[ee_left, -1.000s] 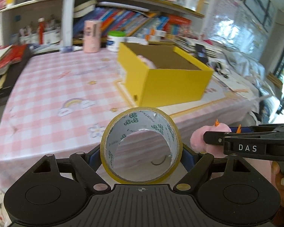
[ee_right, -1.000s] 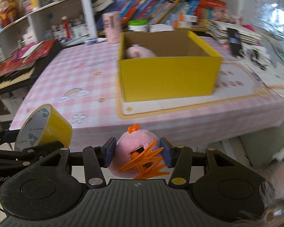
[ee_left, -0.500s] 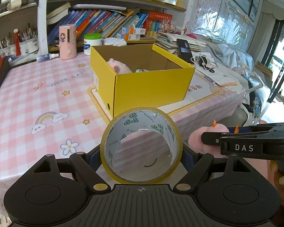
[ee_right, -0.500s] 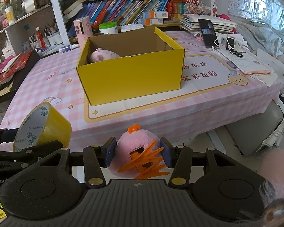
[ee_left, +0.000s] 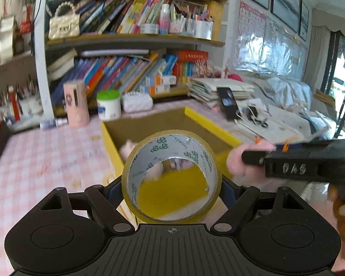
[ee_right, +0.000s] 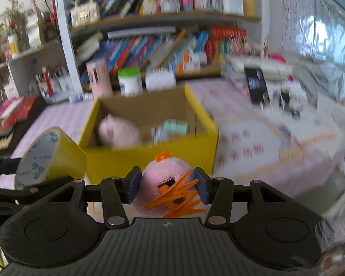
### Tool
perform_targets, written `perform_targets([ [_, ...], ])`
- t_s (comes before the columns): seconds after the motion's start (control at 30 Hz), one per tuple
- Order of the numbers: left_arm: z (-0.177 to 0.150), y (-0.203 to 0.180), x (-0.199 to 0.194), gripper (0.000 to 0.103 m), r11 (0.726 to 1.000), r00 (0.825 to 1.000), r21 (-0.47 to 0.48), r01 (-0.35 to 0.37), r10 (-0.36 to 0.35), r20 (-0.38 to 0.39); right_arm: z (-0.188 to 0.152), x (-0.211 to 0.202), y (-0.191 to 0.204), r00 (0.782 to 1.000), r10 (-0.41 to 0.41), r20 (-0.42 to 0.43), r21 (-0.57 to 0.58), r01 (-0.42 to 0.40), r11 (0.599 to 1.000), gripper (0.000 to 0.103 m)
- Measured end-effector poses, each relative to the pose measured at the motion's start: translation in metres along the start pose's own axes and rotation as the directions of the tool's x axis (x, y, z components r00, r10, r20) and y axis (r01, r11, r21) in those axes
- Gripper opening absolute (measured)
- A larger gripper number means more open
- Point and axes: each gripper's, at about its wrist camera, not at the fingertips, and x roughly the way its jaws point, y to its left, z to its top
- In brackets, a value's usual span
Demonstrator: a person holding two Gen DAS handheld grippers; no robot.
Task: Organize objects
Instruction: 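Open both tools to drop the tape roll and pom-pom into the box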
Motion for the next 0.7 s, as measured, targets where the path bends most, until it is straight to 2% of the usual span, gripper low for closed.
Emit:
perform_targets([
  [0.13, 0.023, -0.004, 0.035, 0.083, 0.998, 0.998, 0.018, -0.064, 0.064, -0.004, 0.04, 0.016, -0.013, 0.996, 0.013, 0.09, -0.022, -0.011, 1.0, 0.047],
  [0.27, 0.034, -0.008, 0.068, 0.083, 0.993, 0.993, 0.024, -0.12, 0.12, -0.017, 0.069, 0.041, -0.027, 0.991, 0.022, 0.13, -0.038, -0.017, 0.999, 0.047],
  [0.5, 0.04, -0.013, 0.118, 0.083, 0.976, 0.972, 0.054, -0.209, 0.214, -0.1, 0.087, 0.086, -0.038, 0.991, 0.096, 0.095, -0.098, -0.087, 0.991, 0.047],
  [0.7, 0.034, -0.019, 0.142, 0.083, 0.968, 0.954, 0.057, -0.244, 0.25, -0.164, 0.089, 0.122, -0.033, 0.985, 0.166, 0.04, -0.169, -0.157, 0.973, 0.047],
])
